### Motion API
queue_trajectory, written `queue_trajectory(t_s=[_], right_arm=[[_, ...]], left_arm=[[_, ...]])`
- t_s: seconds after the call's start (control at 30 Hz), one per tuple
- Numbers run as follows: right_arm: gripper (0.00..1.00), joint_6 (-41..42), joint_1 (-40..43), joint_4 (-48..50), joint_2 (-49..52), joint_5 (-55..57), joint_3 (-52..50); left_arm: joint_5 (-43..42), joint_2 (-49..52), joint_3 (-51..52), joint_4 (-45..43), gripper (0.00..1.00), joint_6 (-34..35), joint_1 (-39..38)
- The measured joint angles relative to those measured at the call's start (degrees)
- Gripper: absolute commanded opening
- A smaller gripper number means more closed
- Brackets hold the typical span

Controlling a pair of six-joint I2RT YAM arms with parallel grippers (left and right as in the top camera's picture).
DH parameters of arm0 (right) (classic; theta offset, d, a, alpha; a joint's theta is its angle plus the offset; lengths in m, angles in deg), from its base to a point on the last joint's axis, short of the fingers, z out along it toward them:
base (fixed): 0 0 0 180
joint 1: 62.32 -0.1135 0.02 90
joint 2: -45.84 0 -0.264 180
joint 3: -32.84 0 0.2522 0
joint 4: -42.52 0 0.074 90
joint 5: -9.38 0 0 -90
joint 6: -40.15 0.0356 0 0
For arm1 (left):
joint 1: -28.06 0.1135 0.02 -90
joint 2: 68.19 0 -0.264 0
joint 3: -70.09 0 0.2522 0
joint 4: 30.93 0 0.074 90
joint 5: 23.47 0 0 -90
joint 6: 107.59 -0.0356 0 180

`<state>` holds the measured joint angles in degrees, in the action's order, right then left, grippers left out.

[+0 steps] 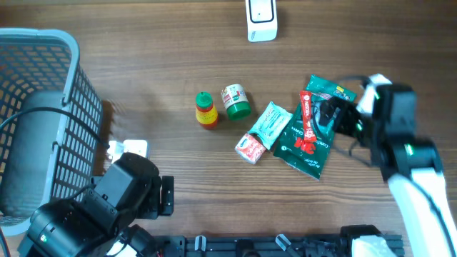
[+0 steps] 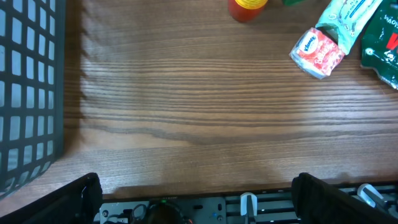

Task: Scan the item barcode
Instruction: 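Move the right gripper over the glove pack and grasp the Nescafe stick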

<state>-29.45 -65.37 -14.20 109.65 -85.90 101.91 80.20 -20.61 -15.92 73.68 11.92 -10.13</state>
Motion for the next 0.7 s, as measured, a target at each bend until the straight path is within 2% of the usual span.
queue_trajectory(t_s=[0.1, 0.13, 0.2, 0.27, 0.33, 0.47, 0.7], right_arm=[[1.0, -1.03, -2.25, -0.13, 10.16, 0.22, 5.51], [0.94, -1.09, -2.84, 1.55, 13.09, -0.28, 6.34], [0.57, -1.33, -3.08, 3.98, 17.46, -2.29, 6.58], [0.26, -1.01, -3.08, 5.01, 21.33, -4.81, 6.58], [0.18, 1.42, -3.08, 4.98, 25.22, -8.15, 6.58], [0.15, 8.41, -3.08, 5.07, 28.7, -9.9, 6.58], [0.11, 25.73, -3.08, 5.09, 34.34, -7.74, 6.58]], left_arm=[[0.0, 0.0, 0.0, -0.04, 1.0, 0.0, 0.0], [0.0, 0.0, 0.0, -0.07, 1.0, 0.0, 0.0], [0.0, 0.0, 0.0, -0.04, 1.0, 0.0, 0.0], [0.0, 0.0, 0.0, -0.02, 1.0, 0.0, 0.0], [0.0, 0.0, 0.0, -0.04, 1.0, 0.0, 0.0], [0.0, 0.0, 0.0, -0.04, 1.0, 0.0, 0.0], [0.0, 0.0, 0.0, -0.04, 1.0, 0.0, 0.0]])
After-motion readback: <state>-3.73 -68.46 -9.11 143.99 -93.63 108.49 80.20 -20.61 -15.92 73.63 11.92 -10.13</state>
